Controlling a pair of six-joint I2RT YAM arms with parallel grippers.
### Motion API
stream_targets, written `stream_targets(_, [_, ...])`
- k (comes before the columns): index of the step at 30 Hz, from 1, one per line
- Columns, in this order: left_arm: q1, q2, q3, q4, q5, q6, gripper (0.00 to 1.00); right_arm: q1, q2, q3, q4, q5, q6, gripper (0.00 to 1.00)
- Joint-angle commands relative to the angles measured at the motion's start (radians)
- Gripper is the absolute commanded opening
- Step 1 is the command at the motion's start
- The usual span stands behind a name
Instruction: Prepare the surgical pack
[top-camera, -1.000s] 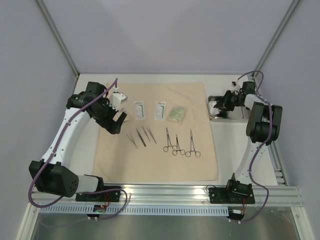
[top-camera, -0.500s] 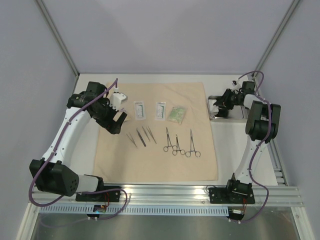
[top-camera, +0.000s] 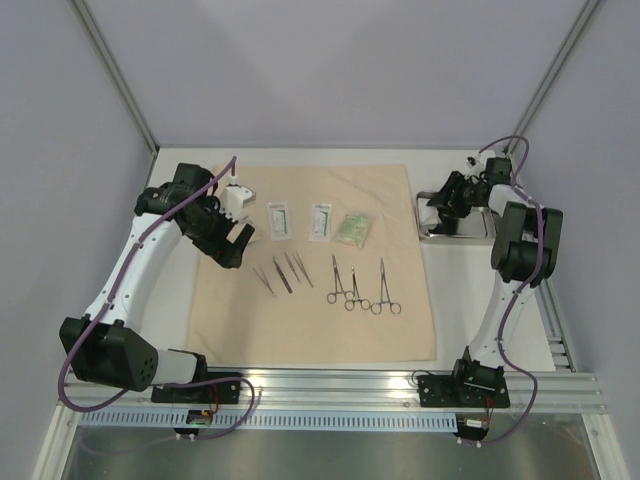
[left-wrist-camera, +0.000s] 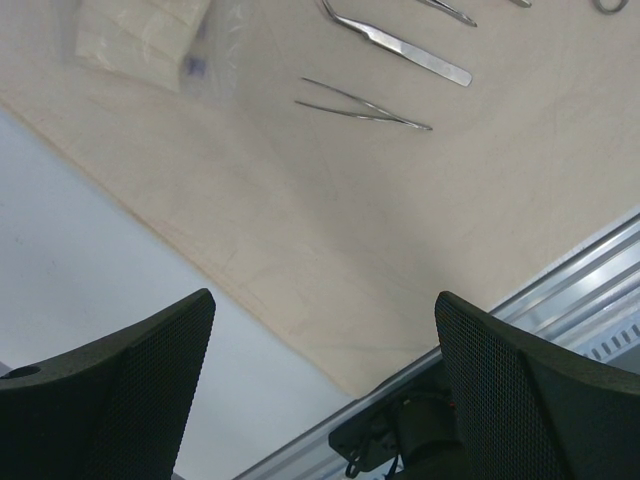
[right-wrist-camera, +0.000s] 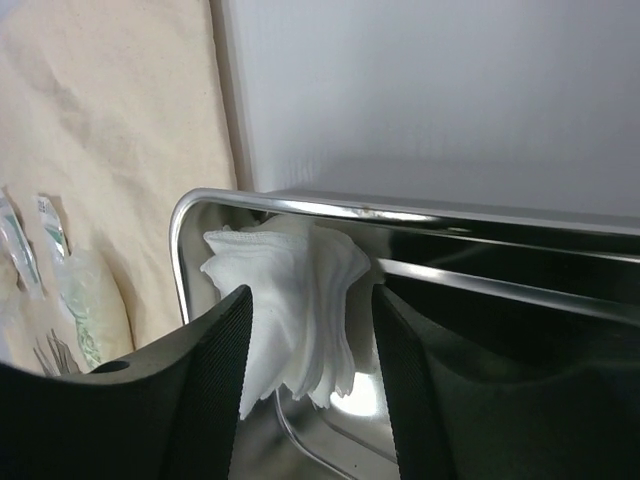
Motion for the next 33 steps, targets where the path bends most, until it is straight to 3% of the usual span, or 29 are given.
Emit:
stream_targets(1, [-0.003,0.001,0.017,-0.008,0.023,-0.017,1.0,-0.001,-0.076,0.042,-0.056,0.065,-0.044,0.55])
stream_targets(7, [-0.003,-0.004,0.01,-0.008,0.031,-0.013,1.0,0.005,-0.148,0.026,-0.101,0.204,-0.089,0.59])
stream_targets(13, [-0.003,-0.01,0.006,-0.003,0.019,-0.014,1.0,0.068,-0.31,-0.124,-0.035,0.346,-0.113,0.53])
stream_targets(16, [-0.003,-0.013,-0.002,0.002,0.013,-0.014,1.0,0.113,-0.378,-0.203,0.021,0.372,-0.103,0.28])
stream_targets(17, [-0.003,-0.016,-0.003,0.003,0.013,-0.016,1.0,0.13,-0.393,-0.216,0.035,0.348,-0.101,0.16])
stream_targets(20, [-0.003,-0.021,-0.016,0.006,0.008,-0.014,1.0,0.14,-0.384,-0.234,0.052,0.327,-0.08,0.0])
stream_targets(33, [-0.003,-0.042,-0.036,0.015,-0.001,-0.011,1.0,0.14,-0.214,-0.17,0.014,0.355,-0.03,0.01])
